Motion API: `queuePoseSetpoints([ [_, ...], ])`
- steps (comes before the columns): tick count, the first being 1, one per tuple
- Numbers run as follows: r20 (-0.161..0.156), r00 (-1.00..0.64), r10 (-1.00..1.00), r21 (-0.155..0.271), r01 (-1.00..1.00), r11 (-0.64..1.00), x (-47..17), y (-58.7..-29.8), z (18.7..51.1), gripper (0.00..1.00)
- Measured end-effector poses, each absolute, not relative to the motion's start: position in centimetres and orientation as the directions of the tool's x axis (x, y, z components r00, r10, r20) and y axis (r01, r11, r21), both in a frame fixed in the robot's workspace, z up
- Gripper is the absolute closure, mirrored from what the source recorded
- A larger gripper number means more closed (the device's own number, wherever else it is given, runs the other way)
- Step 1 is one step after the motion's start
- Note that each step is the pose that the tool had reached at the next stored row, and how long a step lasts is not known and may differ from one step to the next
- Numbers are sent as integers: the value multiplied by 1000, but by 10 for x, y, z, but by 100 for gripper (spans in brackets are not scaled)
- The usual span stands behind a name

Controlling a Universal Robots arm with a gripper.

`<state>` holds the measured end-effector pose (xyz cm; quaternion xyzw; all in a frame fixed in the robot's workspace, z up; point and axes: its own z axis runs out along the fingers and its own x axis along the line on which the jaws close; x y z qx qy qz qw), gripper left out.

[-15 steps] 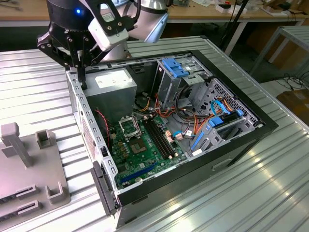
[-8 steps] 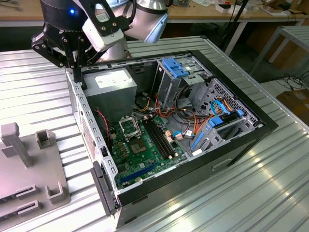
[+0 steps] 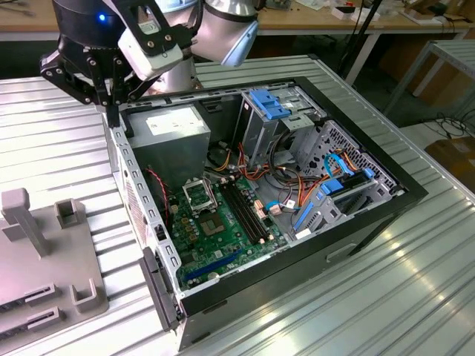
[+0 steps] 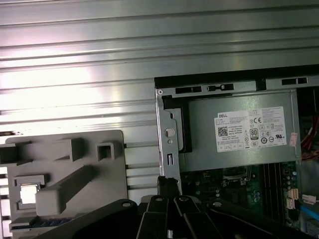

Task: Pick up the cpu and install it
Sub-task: 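Reach for the cpu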

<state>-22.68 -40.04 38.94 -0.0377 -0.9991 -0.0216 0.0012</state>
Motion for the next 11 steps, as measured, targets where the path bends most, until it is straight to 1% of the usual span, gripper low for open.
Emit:
queuePoseSetpoints([
  [11, 4, -997, 75, 43, 75, 996, -240, -400, 389, 89],
])
